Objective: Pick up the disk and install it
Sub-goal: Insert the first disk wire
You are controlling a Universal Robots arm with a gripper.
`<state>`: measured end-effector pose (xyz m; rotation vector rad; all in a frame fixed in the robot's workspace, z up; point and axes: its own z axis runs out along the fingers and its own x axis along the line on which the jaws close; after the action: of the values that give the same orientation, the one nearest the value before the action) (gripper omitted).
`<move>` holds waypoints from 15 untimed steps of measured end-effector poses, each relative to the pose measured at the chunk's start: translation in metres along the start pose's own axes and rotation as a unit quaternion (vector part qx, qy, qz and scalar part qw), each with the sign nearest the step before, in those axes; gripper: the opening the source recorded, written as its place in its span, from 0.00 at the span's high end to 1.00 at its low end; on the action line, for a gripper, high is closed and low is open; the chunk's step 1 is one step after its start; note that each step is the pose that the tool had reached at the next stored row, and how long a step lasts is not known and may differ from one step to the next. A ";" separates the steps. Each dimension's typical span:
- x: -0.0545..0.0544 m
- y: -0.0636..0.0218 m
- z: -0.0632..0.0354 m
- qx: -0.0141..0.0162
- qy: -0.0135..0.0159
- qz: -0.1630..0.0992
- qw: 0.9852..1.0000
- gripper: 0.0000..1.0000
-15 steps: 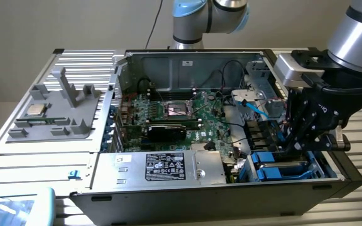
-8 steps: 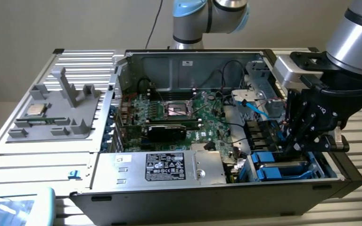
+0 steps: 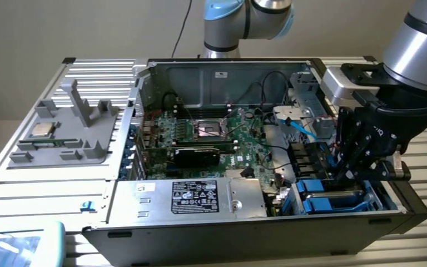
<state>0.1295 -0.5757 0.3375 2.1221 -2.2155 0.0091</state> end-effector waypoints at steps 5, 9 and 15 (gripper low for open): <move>0.000 0.0001 0.0011 0.001 0.001 0.000 1.000 0.84; 0.000 0.0007 0.0017 0.001 0.001 0.000 1.000 0.84; 0.000 0.0008 0.0016 0.001 0.002 0.000 1.000 0.84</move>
<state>0.1286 -0.5755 0.3360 2.1221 -2.2139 0.0157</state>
